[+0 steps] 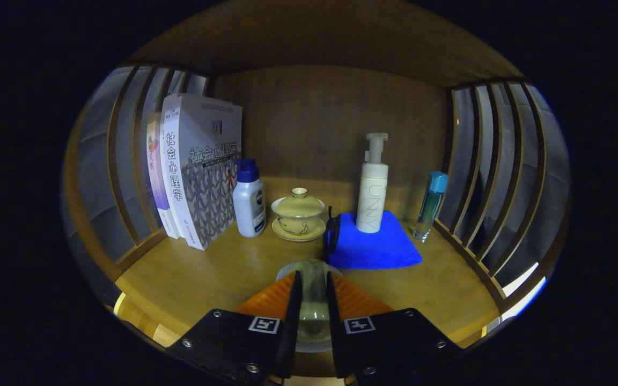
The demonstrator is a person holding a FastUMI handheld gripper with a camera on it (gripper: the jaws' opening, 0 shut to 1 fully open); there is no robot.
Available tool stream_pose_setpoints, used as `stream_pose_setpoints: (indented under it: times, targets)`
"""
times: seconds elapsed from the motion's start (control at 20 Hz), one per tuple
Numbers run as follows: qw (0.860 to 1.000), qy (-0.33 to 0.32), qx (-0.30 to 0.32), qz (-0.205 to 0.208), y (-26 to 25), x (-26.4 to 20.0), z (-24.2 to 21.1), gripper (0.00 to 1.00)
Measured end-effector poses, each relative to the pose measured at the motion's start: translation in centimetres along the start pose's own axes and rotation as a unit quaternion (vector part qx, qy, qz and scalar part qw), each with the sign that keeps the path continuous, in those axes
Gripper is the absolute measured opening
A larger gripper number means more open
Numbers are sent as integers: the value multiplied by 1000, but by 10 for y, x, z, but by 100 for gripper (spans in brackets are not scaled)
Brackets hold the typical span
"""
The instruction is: Pull open the drawer, take out the items inside it, and place them on the countertop above the cabinet.
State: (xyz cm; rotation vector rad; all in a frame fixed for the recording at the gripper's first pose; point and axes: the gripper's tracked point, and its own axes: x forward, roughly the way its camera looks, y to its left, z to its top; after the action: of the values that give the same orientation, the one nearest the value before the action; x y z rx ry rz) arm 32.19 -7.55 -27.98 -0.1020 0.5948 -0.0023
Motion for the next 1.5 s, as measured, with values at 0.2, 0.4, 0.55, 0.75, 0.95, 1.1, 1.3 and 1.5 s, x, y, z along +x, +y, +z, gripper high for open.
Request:
stream_pose_setpoints:
  times: [0.2,0.4,0.55,0.75,0.95,1.1,1.3,1.5]
  targets:
    - [998,-57,41,4,-1,-28,20,76]
    - [987,-147,59,-2,-9,-96,52,95]
    - [976,-212,42,0,-1,-162,65,94]
    - [967,-254,3,-9,12,-236,47,93]
    - [962,-272,-12,16,45,-295,5,94]
    - [959,-281,-9,27,63,-330,-34,94]
    - [961,-275,-5,21,68,-356,-80,95]
    - [972,-234,-2,18,66,-347,-130,95]
